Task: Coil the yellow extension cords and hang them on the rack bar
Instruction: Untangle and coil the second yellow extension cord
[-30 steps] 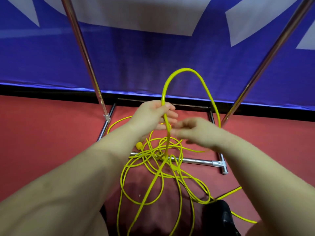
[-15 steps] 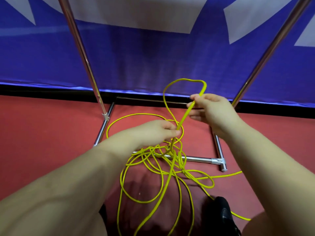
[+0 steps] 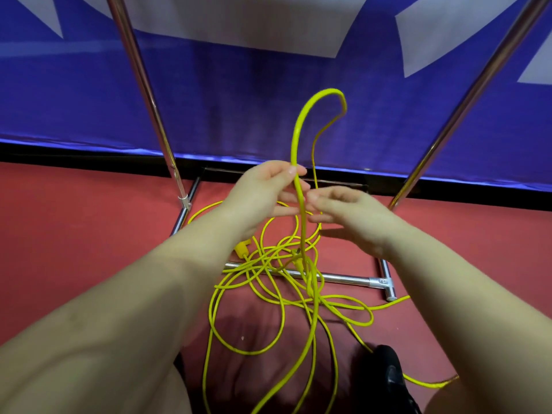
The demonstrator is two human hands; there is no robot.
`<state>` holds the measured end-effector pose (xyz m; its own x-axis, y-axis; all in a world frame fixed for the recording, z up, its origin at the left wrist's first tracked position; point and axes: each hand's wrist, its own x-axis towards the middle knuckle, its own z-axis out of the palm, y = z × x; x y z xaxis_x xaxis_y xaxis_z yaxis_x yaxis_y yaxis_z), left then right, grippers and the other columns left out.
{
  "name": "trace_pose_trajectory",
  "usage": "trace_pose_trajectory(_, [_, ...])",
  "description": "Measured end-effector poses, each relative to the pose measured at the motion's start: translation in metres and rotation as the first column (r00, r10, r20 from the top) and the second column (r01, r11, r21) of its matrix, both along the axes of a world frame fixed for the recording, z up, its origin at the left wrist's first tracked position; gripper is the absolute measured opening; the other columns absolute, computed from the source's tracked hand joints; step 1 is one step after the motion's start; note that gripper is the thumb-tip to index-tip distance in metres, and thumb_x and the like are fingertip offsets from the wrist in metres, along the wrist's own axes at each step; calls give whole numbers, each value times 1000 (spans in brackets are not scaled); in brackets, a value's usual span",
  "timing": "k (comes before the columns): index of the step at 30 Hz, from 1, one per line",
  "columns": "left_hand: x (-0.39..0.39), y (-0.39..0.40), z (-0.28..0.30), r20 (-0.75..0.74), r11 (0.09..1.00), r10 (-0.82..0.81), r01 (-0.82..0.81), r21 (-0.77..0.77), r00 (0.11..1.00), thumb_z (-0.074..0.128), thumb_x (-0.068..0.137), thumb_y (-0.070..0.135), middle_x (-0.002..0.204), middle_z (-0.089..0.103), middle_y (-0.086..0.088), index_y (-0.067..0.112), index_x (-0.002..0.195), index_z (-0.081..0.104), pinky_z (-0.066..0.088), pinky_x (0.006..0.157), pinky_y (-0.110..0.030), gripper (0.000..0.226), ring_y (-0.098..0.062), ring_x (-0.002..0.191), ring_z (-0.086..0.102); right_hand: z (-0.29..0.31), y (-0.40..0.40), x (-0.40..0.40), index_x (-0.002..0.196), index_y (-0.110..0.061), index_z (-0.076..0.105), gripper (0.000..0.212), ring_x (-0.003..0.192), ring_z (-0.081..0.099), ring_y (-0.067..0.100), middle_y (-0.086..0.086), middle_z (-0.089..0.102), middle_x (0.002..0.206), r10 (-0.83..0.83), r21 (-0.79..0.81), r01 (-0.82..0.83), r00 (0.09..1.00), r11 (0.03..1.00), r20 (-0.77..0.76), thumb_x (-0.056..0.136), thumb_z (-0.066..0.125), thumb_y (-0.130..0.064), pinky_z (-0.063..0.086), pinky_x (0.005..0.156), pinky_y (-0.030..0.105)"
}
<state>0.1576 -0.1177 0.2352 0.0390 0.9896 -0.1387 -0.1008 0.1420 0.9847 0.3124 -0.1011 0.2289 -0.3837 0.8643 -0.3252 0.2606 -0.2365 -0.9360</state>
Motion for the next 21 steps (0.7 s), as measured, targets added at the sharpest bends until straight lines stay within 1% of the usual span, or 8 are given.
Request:
trace_pose_trajectory(2, [-4, 1, 4, 81, 1000, 22, -21, -16, 996, 41, 99, 20, 82, 64, 0, 19, 92, 59, 57, 70, -32, 20, -11, 66, 65, -6, -5, -3, 92, -18, 60, 9, 89, 57, 16, 2, 63, 90, 94, 9, -95, 994, 995, 60, 85, 64, -22, 44, 82, 30])
trace_pose_trajectory(5, [-10, 3, 10, 198, 998, 66, -60, -36, 978, 41, 99, 20, 80, 65, 0, 17, 94, 59, 59, 67, -33, 19, -15, 67, 64, -7, -9, -7, 84, -13, 60, 7, 78, 56, 18, 9, 63, 82, 133, 26, -133, 991, 991, 11, 84, 63, -6, 45, 74, 27])
trace_pose_trajectory(8, [-13, 6, 14, 320, 993, 115, -106, -45, 940, 40, 99, 18, 75, 69, -1, 15, 94, 59, 59, 64, -30, 20, -14, 66, 67, 1, -9, -8, 82, -15, 61, 9, 64, 62, 8, 2, 67, 74, 121, 50, -118, 991, 992, -63, 86, 61, -7, 51, 65, 20])
trace_pose_trajectory(10, [-13, 7, 12, 351, 994, 110, -93, -65, 930, 40, 99, 18, 82, 70, -4, 14, 96, 59, 59, 69, -29, 19, -14, 72, 68, 7, -7, -7, 84, -17, 61, 9, 61, 63, 4, -5, 68, 69, 86, 44, -81, 988, 996, -126, 89, 58, -11, 54, 60, 20])
trace_pose_trajectory(13, [-8, 3, 4, 189, 991, -36, 60, -123, 981, 40, 99, 25, 97, 69, -4, 16, 102, 60, 53, 82, -31, 22, -15, 88, 68, 18, -1, -4, 85, -18, 61, 10, 60, 64, 2, -8, 67, 65, -66, -20, 63, 955, 998, -289, 92, 54, -16, 55, 57, 21])
trace_pose_trajectory(16, [0, -5, -4, -57, 950, -270, 256, -179, 961, 39, 98, 32, 97, 69, 4, 21, 99, 62, 45, 93, -34, 25, -12, 96, 65, 27, 9, 4, 88, -17, 60, 11, 55, 64, 2, -10, 66, 60, -300, -165, 251, 843, 954, -447, 94, 51, -19, 54, 53, 20])
trace_pose_trajectory(19, [7, -10, -7, -187, 909, -403, 367, -198, 896, 42, 98, 24, 99, 65, 5, 25, 96, 58, 50, 87, -28, 16, -7, 91, 62, 29, 16, 12, 86, -15, 60, 13, 52, 63, 2, -9, 66, 58, -433, -256, 349, 746, 902, -506, 94, 51, -21, 52, 50, 18])
trace_pose_trajectory(21, [9, -11, -9, -179, 908, -409, 380, -176, 895, 48, 96, 14, 99, 63, 1, 25, 96, 56, 52, 78, -23, 14, -7, 88, 60, 28, 17, 14, 85, -13, 60, 13, 53, 64, 4, -7, 66, 58, -461, -281, 365, 717, 888, -524, 93, 53, -20, 52, 50, 19])
